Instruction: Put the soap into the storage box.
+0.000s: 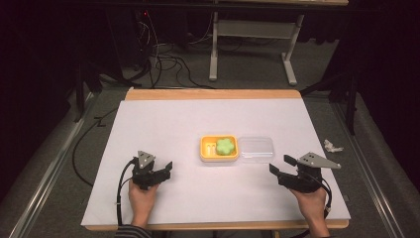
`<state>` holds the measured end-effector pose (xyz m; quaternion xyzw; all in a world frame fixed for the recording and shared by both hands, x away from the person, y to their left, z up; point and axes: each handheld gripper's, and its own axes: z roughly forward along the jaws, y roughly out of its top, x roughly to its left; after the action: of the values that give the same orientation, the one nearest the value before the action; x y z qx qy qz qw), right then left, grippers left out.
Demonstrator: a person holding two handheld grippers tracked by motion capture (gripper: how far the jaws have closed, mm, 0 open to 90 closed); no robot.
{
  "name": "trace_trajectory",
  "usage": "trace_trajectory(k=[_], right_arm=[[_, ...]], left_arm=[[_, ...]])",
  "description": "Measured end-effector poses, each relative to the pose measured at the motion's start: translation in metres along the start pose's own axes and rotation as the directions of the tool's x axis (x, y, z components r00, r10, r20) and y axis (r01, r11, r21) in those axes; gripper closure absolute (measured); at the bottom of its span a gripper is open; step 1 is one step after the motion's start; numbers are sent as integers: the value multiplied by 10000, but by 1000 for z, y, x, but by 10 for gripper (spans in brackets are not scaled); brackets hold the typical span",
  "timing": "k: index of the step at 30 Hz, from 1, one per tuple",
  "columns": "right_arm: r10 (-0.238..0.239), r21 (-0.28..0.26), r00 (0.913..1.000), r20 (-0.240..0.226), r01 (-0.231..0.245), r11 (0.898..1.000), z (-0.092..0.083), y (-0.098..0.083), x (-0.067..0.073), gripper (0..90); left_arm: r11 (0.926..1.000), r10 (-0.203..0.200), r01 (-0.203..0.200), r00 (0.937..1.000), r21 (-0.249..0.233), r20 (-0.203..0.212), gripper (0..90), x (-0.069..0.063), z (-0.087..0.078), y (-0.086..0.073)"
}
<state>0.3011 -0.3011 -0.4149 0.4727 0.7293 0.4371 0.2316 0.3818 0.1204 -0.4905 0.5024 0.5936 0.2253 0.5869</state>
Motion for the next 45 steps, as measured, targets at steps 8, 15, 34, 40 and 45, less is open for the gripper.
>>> trace_trajectory(k=[8, 15, 34, 40, 45], right_arm=[[84, 71, 9999, -71, -83, 9999, 5, -4, 3, 333], [115, 182, 9999, -126, -113, 9998, 11, -6, 6, 334], [130, 556, 9997, -202, -118, 9984, 26, -16, 11, 347], [74, 744, 9999, -126, -64, 9972, 32, -20, 13, 349], [104, 920, 9999, -88, -96, 9957, 37, -23, 14, 350]], left_arm=[[10000, -6, 6, 10000, -2, 11, 249, 0, 0, 0], [10000, -5, 5, 10000, 1, 1, 249, 0, 0, 0], [10000, -4, 4, 10000, 15, 16, 249, 0, 0, 0], [10000, -15, 15, 10000, -7, 26, 249, 0, 0, 0], [10000, -15, 15, 10000, 10, 20, 249, 0, 0, 0]])
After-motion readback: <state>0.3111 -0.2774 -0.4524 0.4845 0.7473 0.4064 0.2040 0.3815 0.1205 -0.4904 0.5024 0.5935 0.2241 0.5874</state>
